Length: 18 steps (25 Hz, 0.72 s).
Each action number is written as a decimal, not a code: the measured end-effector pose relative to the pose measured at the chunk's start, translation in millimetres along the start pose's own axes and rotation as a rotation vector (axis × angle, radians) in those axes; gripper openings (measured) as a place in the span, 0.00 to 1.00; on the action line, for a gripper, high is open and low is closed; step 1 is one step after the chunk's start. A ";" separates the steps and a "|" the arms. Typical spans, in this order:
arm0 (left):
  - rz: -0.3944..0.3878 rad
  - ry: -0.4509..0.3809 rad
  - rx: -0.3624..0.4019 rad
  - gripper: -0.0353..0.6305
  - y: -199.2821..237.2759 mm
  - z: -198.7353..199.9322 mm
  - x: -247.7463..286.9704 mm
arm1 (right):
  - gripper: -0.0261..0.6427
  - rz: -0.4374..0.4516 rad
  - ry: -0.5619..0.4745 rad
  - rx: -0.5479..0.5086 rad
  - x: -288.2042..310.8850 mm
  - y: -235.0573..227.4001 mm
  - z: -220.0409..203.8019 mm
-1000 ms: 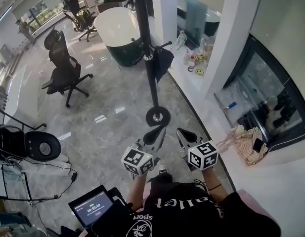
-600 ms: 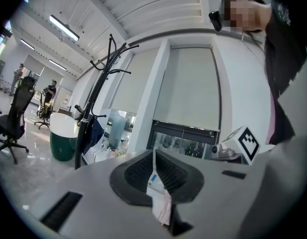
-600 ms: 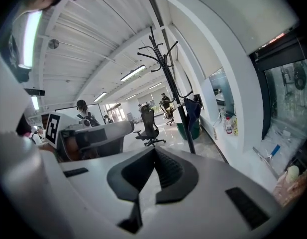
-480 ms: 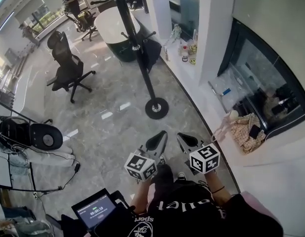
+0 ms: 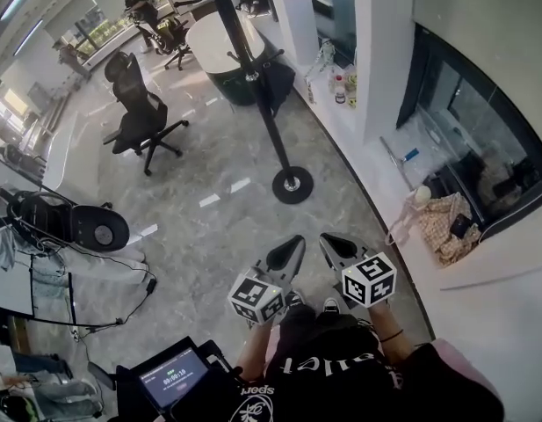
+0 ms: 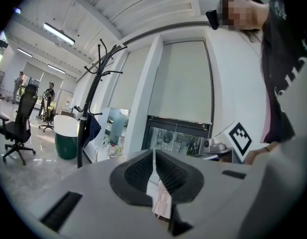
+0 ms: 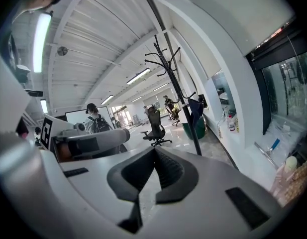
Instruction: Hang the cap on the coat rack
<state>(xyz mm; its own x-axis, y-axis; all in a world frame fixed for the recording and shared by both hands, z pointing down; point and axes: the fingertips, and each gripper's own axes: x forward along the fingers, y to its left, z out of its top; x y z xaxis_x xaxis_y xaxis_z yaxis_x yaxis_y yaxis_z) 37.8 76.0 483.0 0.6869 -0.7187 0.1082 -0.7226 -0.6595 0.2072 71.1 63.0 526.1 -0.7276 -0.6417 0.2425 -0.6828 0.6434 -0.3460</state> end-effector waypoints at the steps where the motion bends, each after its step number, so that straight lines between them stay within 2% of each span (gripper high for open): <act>1: 0.001 -0.003 0.004 0.06 -1.1 1.2 -2.6 | 0.06 0.001 -0.003 -0.006 -1.0 2.4 1.2; 6: -0.001 -0.027 0.020 0.06 -2.1 8.1 -11.2 | 0.06 0.002 -0.016 -0.034 -1.2 13.0 7.1; 18: 0.010 -0.047 -0.001 0.06 13.9 8.7 -57.7 | 0.06 0.011 0.013 -0.066 13.2 62.7 -0.2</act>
<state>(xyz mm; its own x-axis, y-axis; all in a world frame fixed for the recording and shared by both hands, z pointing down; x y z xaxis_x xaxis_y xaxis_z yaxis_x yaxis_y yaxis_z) -12.6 106.3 471.2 0.6754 -0.7346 0.0648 -0.7292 -0.6522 0.2070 18.6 94.9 507.8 -0.7354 -0.6296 0.2507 -0.6775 0.6768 -0.2879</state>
